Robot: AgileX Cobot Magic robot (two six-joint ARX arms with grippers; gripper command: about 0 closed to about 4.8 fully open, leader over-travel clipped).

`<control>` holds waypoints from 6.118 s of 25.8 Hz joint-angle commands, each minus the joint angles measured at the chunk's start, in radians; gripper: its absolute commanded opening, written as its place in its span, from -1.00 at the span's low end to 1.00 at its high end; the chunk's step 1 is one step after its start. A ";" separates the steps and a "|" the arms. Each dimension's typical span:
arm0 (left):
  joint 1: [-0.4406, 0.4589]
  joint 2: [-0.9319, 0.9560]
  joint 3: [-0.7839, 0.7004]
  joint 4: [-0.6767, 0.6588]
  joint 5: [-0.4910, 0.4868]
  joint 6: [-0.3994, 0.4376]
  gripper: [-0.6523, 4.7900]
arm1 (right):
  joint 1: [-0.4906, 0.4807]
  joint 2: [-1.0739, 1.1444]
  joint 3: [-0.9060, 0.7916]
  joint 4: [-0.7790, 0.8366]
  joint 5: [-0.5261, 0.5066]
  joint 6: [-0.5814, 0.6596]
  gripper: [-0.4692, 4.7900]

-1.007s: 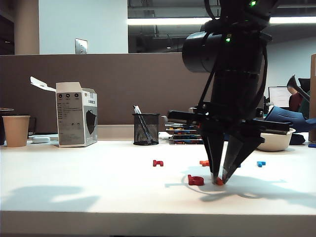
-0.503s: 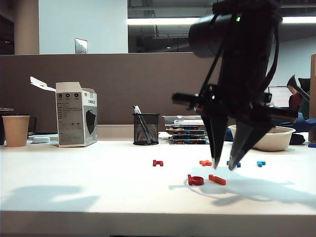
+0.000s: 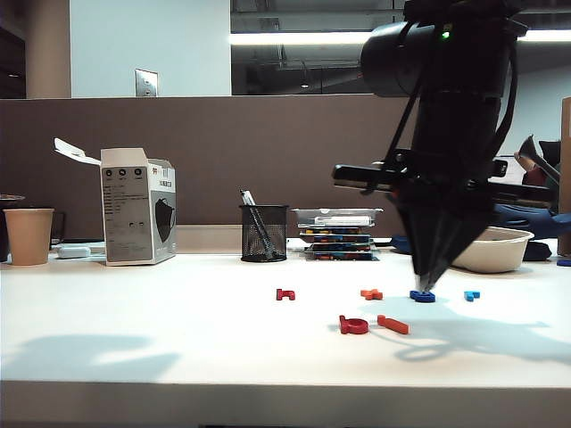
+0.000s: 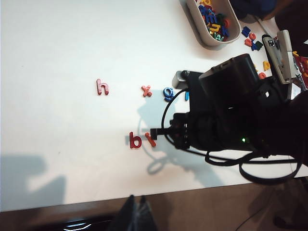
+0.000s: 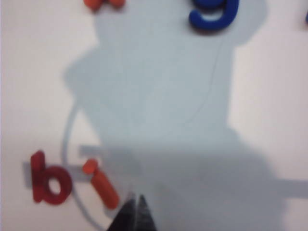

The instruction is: Select the appropriate letters from the row of letter magnets placed on the table to arrange into the word "big".

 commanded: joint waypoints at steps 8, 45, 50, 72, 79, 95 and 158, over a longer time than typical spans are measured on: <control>0.000 -0.002 0.003 0.005 -0.003 0.001 -0.78 | -0.111 -0.002 0.069 0.129 0.026 -0.005 -0.39; 0.000 -0.002 0.003 0.005 -0.003 0.001 -0.78 | -0.152 0.244 0.182 0.098 0.034 -0.157 -0.07; 0.000 -0.002 0.003 0.005 -0.003 0.001 -0.78 | -0.152 0.244 0.182 0.098 0.021 -0.156 -0.31; 0.000 -0.002 0.003 0.005 -0.003 0.001 -0.78 | -0.152 0.244 0.182 0.095 0.021 -0.157 -0.46; 0.000 -0.002 0.003 0.005 -0.003 0.001 -0.78 | -0.152 0.243 0.183 0.091 0.000 -0.156 -0.46; 0.000 -0.002 0.003 0.005 -0.003 0.001 -0.78 | -0.152 0.241 0.241 -0.007 0.002 -0.165 -0.46; 0.000 -0.002 0.003 0.005 -0.003 0.001 -0.78 | -0.015 -0.006 -0.105 0.051 -0.002 -0.050 -0.17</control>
